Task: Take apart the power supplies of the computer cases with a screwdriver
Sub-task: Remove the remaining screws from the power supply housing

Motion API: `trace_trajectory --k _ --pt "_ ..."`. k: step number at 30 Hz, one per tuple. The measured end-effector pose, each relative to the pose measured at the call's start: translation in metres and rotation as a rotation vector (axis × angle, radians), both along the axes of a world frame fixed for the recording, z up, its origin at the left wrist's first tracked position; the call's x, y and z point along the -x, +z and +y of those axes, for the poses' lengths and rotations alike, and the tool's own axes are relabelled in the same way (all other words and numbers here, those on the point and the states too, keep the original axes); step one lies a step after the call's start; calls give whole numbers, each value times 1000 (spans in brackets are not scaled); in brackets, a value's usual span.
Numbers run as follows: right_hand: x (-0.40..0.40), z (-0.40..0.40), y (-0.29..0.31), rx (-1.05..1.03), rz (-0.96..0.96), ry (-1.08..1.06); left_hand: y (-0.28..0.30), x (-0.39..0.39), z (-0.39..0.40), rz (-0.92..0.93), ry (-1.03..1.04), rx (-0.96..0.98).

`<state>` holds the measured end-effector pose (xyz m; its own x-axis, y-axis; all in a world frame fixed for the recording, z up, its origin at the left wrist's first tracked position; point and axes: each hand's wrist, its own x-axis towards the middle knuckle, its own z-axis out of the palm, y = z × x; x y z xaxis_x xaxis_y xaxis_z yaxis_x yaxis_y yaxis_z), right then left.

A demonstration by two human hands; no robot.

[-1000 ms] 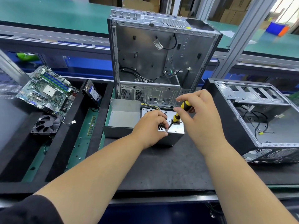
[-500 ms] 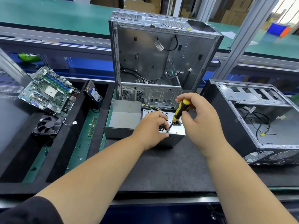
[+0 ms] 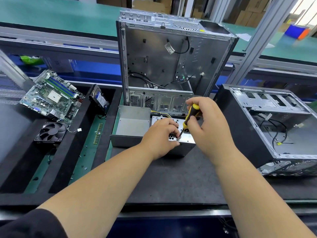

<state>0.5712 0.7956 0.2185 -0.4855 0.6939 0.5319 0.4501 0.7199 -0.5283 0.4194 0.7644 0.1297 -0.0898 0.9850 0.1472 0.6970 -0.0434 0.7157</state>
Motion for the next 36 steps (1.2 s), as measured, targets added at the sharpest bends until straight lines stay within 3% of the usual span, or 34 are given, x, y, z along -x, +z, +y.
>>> trace_trajectory --k 11,18,28,36 --pt "3 5 -4 -72 78 -45 0 1 0 0 -2 -12" --pt "0 3 -5 83 134 32 0 2 1 -1 6 -8" --pt "0 7 -5 -67 97 11 -2 -2 5 -75 30 -42" --pt "-6 7 -7 64 150 61 -1 -3 7 -39 55 -41"
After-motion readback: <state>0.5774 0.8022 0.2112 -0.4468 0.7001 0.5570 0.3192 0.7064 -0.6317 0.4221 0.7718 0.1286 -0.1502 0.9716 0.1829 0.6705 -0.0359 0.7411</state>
